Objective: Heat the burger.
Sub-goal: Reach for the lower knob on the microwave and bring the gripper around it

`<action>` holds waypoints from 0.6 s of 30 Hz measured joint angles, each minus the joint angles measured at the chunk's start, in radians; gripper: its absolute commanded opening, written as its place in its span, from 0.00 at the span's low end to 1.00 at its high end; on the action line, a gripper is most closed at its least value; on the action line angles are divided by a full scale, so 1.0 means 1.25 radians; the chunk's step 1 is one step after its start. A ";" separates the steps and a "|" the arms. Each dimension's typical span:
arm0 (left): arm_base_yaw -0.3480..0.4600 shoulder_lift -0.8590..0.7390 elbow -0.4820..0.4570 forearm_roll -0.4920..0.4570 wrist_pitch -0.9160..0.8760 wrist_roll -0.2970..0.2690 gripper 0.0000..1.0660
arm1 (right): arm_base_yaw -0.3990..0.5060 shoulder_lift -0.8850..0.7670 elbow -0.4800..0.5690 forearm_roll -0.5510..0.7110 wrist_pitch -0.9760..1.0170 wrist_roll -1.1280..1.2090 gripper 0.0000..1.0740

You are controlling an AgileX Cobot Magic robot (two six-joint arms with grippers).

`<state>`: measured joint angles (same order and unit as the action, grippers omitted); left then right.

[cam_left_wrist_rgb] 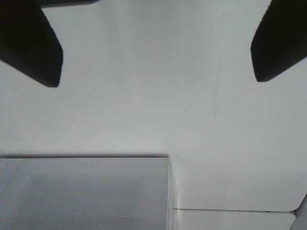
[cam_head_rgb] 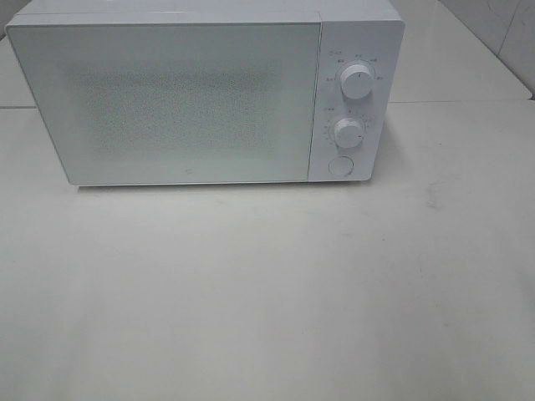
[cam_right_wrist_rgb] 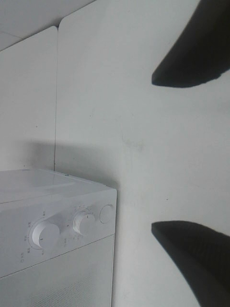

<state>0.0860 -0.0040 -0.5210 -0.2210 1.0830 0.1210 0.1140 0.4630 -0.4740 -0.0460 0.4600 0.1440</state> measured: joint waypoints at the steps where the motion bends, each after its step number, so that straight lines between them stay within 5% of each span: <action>1: 0.000 0.000 0.000 0.000 0.000 0.000 0.94 | 0.000 0.000 0.000 0.000 0.000 0.000 0.70; 18: 0.000 0.000 0.000 0.000 -0.001 0.000 0.94 | 0.000 0.318 0.045 0.000 -0.393 0.000 0.70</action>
<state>0.0860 -0.0040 -0.5210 -0.2210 1.0820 0.1210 0.1140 0.8610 -0.4180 -0.0460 -0.0310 0.1440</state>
